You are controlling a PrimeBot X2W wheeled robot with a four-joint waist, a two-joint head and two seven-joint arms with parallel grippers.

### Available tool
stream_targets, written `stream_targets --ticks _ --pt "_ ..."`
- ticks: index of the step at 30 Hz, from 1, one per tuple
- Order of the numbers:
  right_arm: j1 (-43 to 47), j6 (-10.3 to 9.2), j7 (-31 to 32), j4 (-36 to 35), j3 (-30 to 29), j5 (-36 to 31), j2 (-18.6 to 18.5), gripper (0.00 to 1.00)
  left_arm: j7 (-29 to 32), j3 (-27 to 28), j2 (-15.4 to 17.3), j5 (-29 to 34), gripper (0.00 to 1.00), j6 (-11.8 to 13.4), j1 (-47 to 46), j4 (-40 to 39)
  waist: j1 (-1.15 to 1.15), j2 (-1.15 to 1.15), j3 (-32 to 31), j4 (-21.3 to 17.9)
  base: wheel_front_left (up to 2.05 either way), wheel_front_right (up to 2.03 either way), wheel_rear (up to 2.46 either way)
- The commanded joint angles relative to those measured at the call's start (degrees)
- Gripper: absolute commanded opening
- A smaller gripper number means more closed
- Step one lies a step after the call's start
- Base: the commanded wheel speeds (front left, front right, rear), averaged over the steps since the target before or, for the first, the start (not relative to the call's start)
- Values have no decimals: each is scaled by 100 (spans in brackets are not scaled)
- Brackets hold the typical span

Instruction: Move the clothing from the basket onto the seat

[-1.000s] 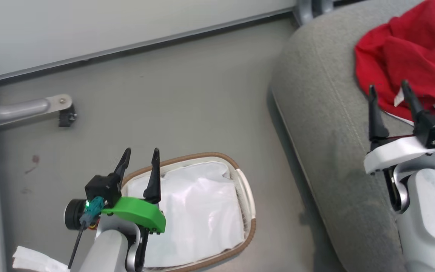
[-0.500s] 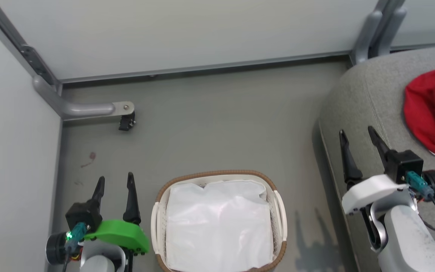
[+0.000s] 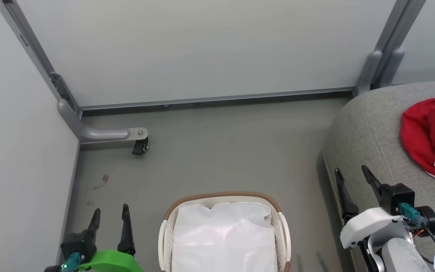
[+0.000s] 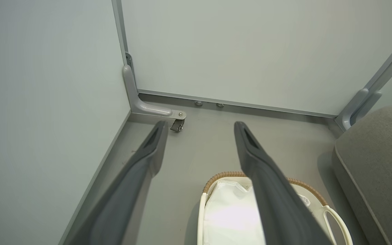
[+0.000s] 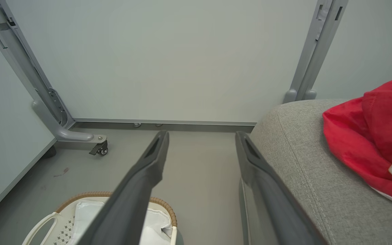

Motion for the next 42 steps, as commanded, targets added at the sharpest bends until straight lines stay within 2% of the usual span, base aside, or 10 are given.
stream_targets --ticks 1,3,4,8,27,42 --pt "102 -8 -1 18 3 55 -26 100 4 16 9 -24 100 -50 101 -20 0 0 -69 -52 0 0 0" --pt "131 -8 -1 35 27 59 -26 100 4 18 10 -70 100 -118 133 5 0 0 -85 -74 0 0 0" --pt "67 0 0 22 26 30 -1 0 0 11 -1 -73 0 -106 67 15 0 0 -71 -58 0 0 0" --pt "143 0 42 186 -8 102 34 0 30 25 -18 -146 0 -107 57 146 0 0 -79 -66 0 0 0" --pt "240 -1 605 -177 -134 2410 18 0 597 347 -12 -2132 0 -226 -74 -174 0 0 -101 -115 0 0 0" --pt "290 -2 932 -380 -215 3748 8 0 929 535 -7 -3290 0 -299 -160 -359 0 0 -116 -150 0 0 0"
